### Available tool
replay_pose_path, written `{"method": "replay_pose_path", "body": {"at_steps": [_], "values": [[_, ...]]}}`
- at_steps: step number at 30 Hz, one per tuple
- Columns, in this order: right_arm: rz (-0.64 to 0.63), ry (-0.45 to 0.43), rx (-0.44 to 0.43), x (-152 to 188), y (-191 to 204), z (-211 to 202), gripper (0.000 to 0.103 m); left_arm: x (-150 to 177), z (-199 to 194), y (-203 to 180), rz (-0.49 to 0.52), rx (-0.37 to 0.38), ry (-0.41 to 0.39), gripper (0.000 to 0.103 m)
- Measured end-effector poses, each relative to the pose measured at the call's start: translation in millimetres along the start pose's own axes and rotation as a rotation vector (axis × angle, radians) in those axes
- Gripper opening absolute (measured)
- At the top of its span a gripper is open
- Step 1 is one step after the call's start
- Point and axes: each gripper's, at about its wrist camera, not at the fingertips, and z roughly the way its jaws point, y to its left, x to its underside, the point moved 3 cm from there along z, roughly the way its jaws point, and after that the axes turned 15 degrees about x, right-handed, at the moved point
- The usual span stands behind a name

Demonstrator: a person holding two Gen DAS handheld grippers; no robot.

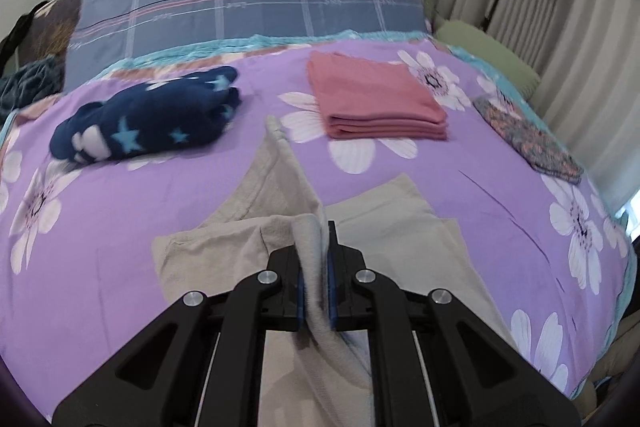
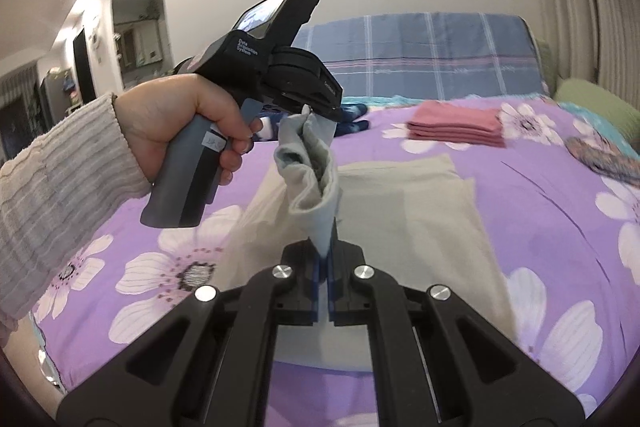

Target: Fold small clothes

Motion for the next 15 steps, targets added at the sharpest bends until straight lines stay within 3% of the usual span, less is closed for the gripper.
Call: {"method": "replay_pose_path", "body": {"at_steps": [6, 15], "values": [[0.101, 0.051, 0.050, 12, -51, 10, 0.002, -2, 47, -37, 0.053, -0.010, 0.079, 0.008], [0.186, 0.107, 0.081, 30, -92, 20, 0.002, 0, 103, -78, 0.155, -0.069, 0.186, 0.008]]}}
